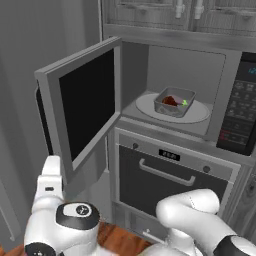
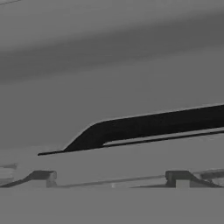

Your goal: Place the tupperware containing the steak and eggplant meal in the microwave. Close the microwave door and press the start button to reheat the meal.

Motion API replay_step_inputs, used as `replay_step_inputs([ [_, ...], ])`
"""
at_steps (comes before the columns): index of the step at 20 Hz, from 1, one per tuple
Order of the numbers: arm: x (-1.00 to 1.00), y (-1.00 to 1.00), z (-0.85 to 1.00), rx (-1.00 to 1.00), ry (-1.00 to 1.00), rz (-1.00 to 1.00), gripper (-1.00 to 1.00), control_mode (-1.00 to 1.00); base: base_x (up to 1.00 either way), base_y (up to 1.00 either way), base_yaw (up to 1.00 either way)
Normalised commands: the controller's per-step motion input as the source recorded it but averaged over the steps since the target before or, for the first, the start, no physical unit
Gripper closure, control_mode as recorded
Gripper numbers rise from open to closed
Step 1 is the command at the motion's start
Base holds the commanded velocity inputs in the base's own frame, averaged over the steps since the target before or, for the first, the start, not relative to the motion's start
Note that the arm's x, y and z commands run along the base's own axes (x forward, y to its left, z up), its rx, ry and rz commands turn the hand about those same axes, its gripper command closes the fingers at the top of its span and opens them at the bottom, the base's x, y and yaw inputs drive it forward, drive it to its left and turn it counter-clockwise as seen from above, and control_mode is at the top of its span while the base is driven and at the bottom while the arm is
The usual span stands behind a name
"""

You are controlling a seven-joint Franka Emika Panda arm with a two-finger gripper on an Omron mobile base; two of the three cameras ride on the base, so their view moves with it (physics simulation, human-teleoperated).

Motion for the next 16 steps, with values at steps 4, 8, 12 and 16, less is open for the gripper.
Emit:
replay_step_inputs([
  [4,1.0,0.56,-0.24,0.0,0.17,0.0,-1.0,-1.0,0.0,0.0,0.0],
  [8,0.8,0.09,-0.25,-0.01,0.09,-0.04,-1.0,-1.0,0.0,0.0,0.0],
  [12,0.2,-0.3,0.0,0.0,0.0,-0.14,-1.0,-1.0,0.0,0.0,0.0],
  [16,-0.36,-0.82,0.09,0.0,-0.05,-0.19,-1.0,-1.0,0.0,0.0,0.0],
])
